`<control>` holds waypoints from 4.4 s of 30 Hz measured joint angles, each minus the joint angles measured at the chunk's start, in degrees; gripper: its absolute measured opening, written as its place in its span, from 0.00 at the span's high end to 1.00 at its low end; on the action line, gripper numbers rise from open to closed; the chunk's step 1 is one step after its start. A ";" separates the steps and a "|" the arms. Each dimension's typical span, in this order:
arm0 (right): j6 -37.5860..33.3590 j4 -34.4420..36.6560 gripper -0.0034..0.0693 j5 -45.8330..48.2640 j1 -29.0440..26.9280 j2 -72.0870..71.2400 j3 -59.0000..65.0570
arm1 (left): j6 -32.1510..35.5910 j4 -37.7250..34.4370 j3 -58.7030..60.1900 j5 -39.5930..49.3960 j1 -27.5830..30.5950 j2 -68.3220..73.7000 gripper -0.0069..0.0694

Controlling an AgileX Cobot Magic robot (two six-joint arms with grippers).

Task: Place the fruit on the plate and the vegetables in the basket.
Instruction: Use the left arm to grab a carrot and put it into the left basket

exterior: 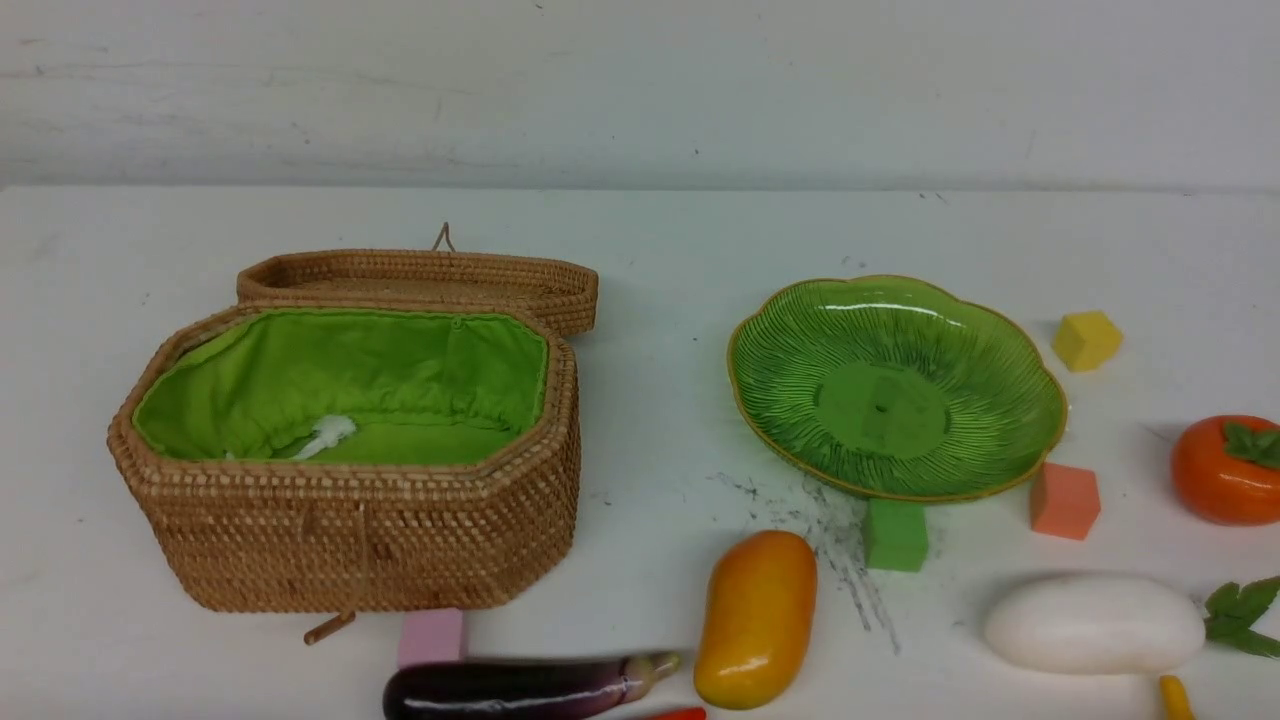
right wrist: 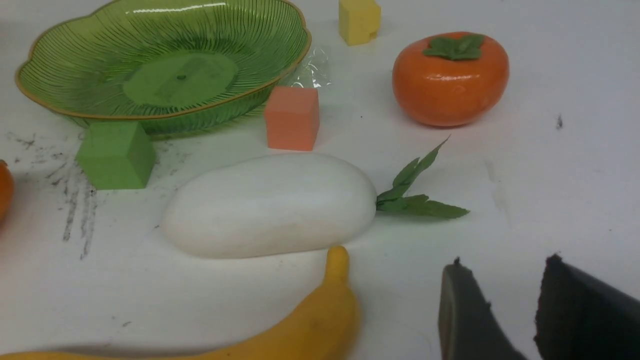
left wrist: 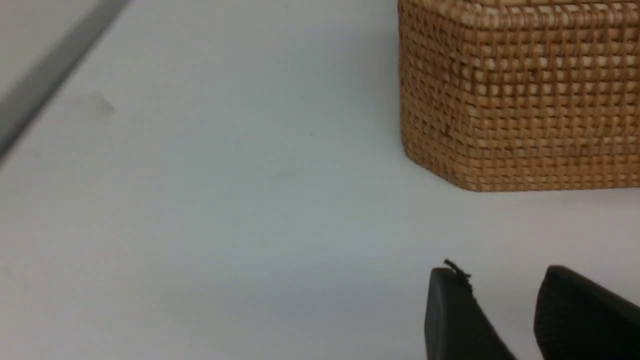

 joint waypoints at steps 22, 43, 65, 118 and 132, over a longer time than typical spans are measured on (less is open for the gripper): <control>0.00 0.00 0.62 0.00 0.00 0.00 0.00 | -28.21 4.30 0.00 -27.77 0.00 0.00 0.60; 0.00 0.00 0.62 0.00 0.00 0.00 0.00 | -53.40 12.59 -45.31 17.20 -0.79 29.99 0.60; 0.00 0.00 0.62 0.00 0.00 0.00 0.00 | 38.45 -56.72 -48.75 25.01 -30.10 66.83 0.60; 0.00 0.00 0.62 0.00 0.00 0.00 0.00 | 21.91 -19.43 -53.74 19.83 -45.91 98.41 0.40; 0.00 0.00 0.62 0.00 0.00 0.00 0.00 | 21.91 -19.50 -54.42 27.82 -45.91 92.50 0.41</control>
